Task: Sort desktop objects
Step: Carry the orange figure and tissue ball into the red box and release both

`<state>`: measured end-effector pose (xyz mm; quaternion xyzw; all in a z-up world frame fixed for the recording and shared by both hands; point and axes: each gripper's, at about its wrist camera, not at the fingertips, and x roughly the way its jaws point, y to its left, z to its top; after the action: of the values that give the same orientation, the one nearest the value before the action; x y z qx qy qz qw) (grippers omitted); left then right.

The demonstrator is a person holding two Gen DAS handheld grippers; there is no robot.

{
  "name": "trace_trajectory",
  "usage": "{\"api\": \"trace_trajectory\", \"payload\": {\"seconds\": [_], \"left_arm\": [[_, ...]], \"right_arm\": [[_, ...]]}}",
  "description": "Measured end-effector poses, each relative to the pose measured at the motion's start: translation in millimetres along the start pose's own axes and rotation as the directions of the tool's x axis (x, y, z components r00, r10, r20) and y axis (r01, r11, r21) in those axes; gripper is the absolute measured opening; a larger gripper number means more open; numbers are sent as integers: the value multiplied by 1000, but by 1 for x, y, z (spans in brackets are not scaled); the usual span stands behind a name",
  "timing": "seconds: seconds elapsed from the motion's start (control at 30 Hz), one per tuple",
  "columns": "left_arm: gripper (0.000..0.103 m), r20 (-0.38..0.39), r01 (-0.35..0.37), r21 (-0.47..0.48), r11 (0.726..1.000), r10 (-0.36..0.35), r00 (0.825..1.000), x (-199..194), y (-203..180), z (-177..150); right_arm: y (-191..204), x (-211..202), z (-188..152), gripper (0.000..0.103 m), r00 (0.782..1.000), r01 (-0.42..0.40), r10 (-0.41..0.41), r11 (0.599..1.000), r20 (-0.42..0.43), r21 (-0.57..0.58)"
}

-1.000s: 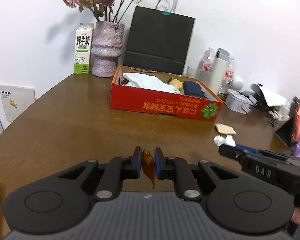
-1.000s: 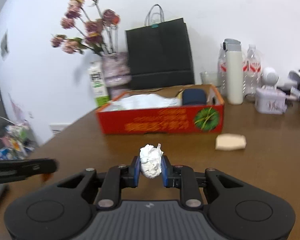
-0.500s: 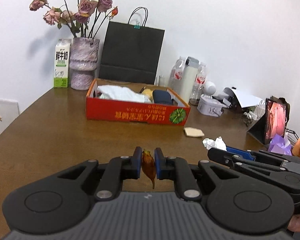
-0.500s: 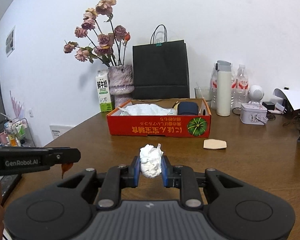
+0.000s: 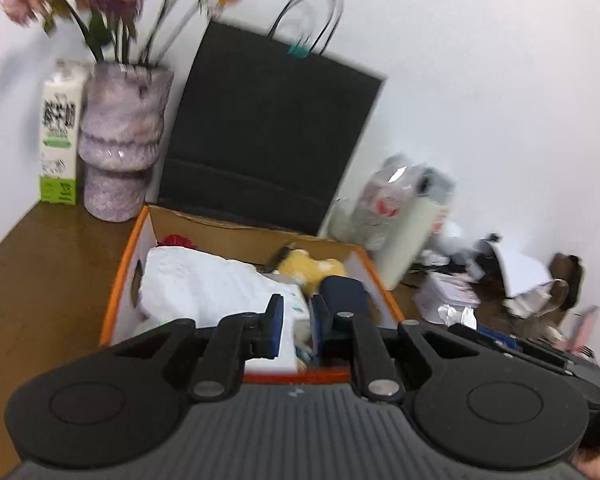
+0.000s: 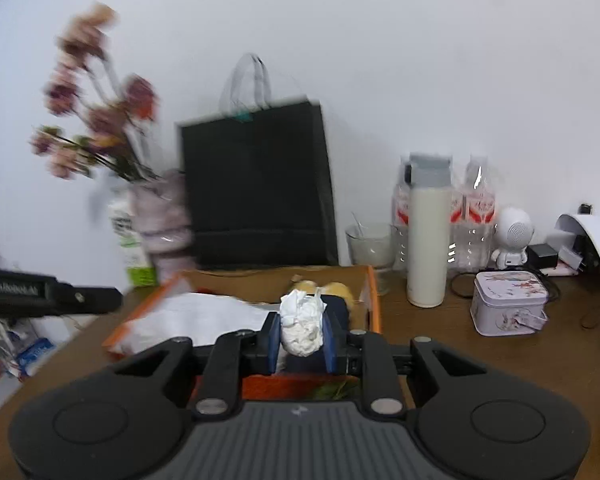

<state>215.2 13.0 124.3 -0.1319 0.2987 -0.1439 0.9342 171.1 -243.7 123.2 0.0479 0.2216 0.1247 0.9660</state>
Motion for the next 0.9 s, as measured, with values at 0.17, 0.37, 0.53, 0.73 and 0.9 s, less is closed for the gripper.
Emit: {"api": "trace_trajectory", "payload": {"seconds": [0.17,0.37,0.53,0.73,0.9], "left_arm": [[22,-72,-37,9,999,37,997,79,2,9],[77,-84,23,153,988,-10,996,40,1,-26],[75,-30,-76,265,961,87,996,5,-17,-94],[36,-97,-206,149,967,222,970,68,2,-120],[14,-109,-185,190,964,208,972,49,-11,-126]], "right_arm": [[-24,88,7,30,991,22,-16,999,-134,43],[-25,94,-2,62,995,48,-47,999,-86,11],[-28,79,-5,68,999,8,-8,1000,-50,12],[-26,61,-14,68,995,-24,24,1000,-99,1],[-34,50,-32,67,989,-25,22,999,-144,-24]]}}
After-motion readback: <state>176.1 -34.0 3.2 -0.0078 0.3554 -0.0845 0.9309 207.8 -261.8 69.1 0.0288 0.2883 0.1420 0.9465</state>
